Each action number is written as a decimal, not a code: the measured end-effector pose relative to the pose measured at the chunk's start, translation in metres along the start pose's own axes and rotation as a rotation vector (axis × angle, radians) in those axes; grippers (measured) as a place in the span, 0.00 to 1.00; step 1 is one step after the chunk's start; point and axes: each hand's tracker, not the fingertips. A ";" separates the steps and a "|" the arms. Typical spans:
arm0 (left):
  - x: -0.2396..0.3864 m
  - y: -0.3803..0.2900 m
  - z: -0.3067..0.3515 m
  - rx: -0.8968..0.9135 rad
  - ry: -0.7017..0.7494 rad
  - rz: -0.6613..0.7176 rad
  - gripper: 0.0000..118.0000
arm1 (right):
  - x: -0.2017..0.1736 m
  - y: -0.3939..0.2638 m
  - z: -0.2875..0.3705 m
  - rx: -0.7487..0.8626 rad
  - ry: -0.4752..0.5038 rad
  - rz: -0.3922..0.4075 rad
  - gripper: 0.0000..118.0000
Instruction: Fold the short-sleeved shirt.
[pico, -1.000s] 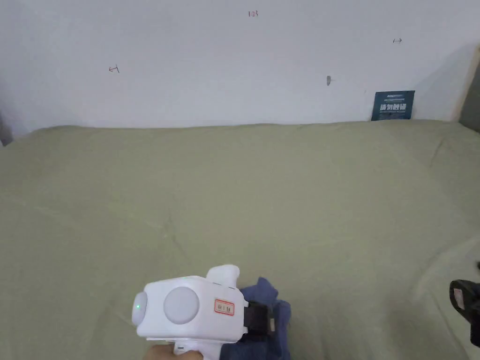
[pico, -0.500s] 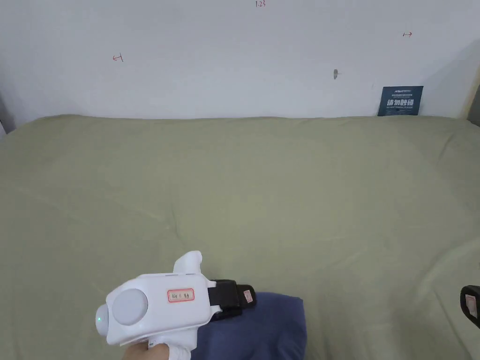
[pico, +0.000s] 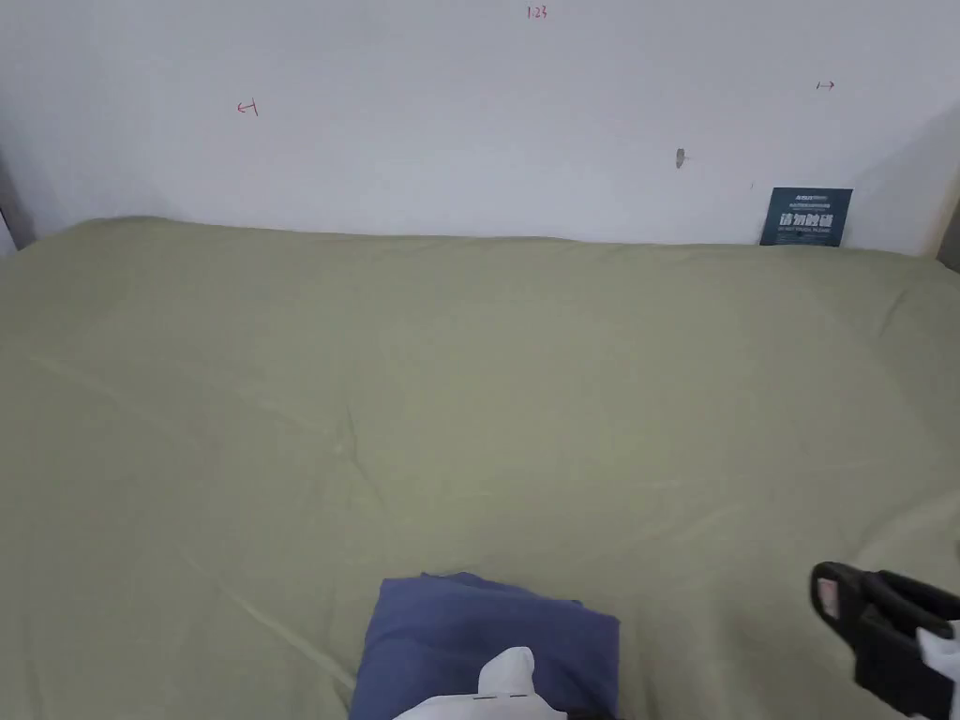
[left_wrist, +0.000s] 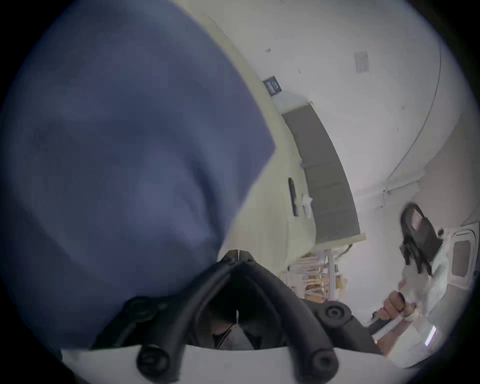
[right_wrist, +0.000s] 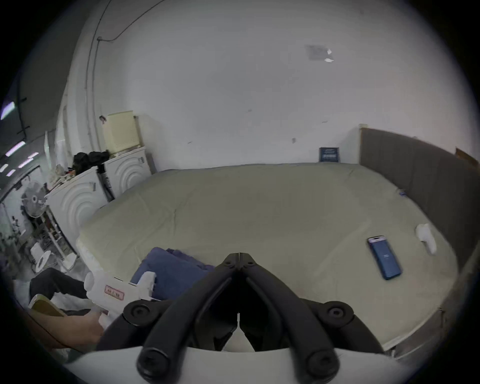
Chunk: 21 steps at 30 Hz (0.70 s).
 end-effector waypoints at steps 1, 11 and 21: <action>0.006 0.004 0.009 -0.009 -0.004 -0.006 0.00 | -0.002 -0.002 -0.011 -0.015 0.036 -0.019 0.00; -0.026 0.088 0.226 0.293 0.262 -0.141 0.00 | -0.023 -0.049 -0.155 -0.331 0.755 -0.296 0.00; -0.101 0.088 0.222 0.166 0.068 0.007 0.34 | 0.007 -0.126 -0.258 -0.593 0.783 -0.695 0.00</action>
